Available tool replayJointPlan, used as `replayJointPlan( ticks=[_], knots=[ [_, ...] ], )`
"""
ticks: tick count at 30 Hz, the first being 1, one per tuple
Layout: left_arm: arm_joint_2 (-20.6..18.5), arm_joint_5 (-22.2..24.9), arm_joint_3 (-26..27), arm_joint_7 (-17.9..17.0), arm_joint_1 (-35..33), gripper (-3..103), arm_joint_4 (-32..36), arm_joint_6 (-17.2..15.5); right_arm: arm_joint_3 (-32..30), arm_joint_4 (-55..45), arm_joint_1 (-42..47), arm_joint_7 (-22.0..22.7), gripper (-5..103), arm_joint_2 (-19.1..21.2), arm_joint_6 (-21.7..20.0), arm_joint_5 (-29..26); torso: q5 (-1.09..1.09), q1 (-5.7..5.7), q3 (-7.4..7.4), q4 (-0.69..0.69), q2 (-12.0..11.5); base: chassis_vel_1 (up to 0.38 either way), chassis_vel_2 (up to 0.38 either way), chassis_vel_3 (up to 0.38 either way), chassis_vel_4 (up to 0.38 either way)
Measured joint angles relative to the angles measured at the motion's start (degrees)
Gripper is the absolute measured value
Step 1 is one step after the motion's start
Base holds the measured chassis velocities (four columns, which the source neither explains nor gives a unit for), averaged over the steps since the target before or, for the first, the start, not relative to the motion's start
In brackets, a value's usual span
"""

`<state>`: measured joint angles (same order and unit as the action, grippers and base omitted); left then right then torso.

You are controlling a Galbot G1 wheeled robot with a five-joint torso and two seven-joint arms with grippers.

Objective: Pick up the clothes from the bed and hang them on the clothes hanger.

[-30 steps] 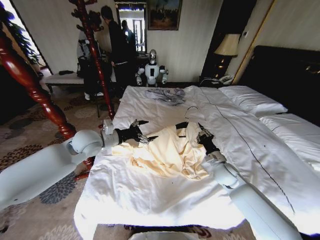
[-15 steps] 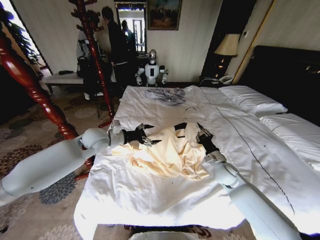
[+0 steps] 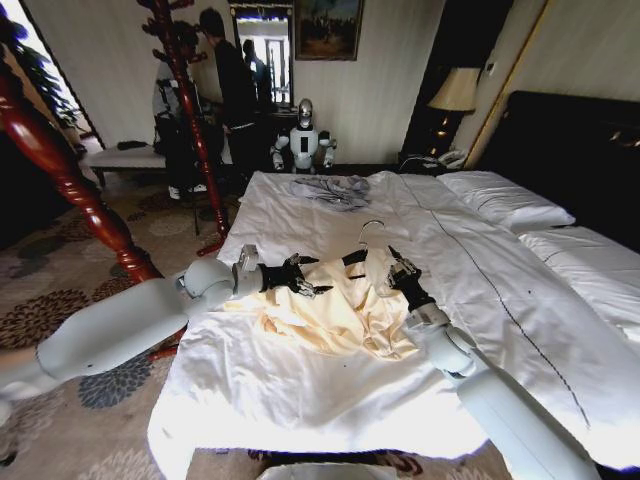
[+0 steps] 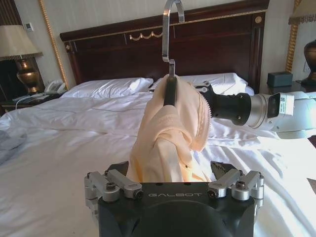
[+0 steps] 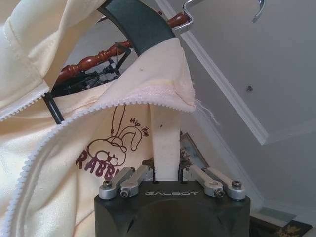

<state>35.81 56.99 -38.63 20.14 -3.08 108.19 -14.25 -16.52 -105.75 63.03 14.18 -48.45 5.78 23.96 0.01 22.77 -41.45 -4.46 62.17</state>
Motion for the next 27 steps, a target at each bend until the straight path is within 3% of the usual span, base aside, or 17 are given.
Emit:
replayJointPlan(
  ticks=[7, 14, 27],
  knots=[
    [0.5, 3.5, -0.2, -1.7, 0.5, 80, -0.7, -1.2, -0.1, 0.0, 0.1, -1.0, 20, 0.5, 1.9, 0.4, 0.00, 0.00, 0.00, 0.00, 0.0, 0.000, 0.000, 0.000, 0.000],
    [1.0, 5.4, -1.8, -2.0, 2.3, 51, -1.1, -2.0, 0.4, 0.4, -0.9, -1.9, 20, 0.5, 2.6, 1.7, 0.00, 0.00, 0.00, 0.00, 0.0, 0.000, 0.000, 0.000, 0.000],
    [2.6, 9.0, -3.2, -3.1, 3.5, 38, -2.1, -3.6, 0.4, -0.1, 0.2, -2.6, 20, 1.3, 3.6, 3.5, 0.00, 0.00, 0.00, 0.00, 0.0, 0.000, 0.000, 0.000, 0.000]
  ],
)
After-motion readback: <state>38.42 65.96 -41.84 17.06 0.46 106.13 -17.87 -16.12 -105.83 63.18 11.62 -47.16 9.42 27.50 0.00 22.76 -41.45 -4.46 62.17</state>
